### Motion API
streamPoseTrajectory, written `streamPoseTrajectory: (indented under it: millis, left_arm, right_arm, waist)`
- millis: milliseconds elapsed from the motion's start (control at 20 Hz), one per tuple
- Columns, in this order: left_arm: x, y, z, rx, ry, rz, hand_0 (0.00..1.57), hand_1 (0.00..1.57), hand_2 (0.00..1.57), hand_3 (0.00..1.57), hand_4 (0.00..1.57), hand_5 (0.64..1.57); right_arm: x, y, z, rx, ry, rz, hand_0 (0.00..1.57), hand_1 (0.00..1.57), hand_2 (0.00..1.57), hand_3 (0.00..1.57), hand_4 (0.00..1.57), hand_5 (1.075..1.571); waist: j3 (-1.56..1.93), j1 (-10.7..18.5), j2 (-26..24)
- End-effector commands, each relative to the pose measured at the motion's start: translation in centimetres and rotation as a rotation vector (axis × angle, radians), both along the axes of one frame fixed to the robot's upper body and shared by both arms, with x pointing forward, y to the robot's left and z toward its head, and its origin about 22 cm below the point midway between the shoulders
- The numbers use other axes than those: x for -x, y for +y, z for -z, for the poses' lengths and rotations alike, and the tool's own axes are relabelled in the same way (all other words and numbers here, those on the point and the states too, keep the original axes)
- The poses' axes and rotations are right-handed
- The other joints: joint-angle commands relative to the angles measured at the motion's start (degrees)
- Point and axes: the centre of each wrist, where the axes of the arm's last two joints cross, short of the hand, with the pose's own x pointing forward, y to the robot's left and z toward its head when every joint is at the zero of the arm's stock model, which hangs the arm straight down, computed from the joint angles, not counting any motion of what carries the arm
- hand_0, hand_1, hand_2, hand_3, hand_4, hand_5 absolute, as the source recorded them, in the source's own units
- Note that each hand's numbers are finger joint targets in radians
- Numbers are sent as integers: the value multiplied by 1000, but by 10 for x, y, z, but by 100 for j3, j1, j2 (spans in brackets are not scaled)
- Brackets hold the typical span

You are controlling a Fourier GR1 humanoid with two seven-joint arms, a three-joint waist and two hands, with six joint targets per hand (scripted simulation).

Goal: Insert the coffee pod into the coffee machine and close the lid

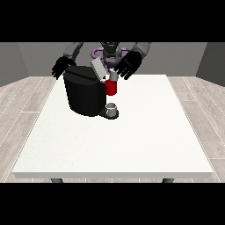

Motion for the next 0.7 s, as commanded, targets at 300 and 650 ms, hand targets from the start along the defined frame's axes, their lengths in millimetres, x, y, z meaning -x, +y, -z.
streamPoseTrajectory:
  millis: [300,650]
  left_arm:
    - [-3,-31,3,-6,0,36,1260,1260,1298,1208,511,1571]
    - [0,-8,5,-46,-11,55,1203,1203,1272,1200,500,1571]
  right_arm:
    - [-5,-2,2,-44,-28,6,0,0,0,0,518,1571]
    - [3,-12,12,-19,-21,39,0,0,0,0,481,1571]
  waist:
    - [1,50,153]
    - [1,150,124]
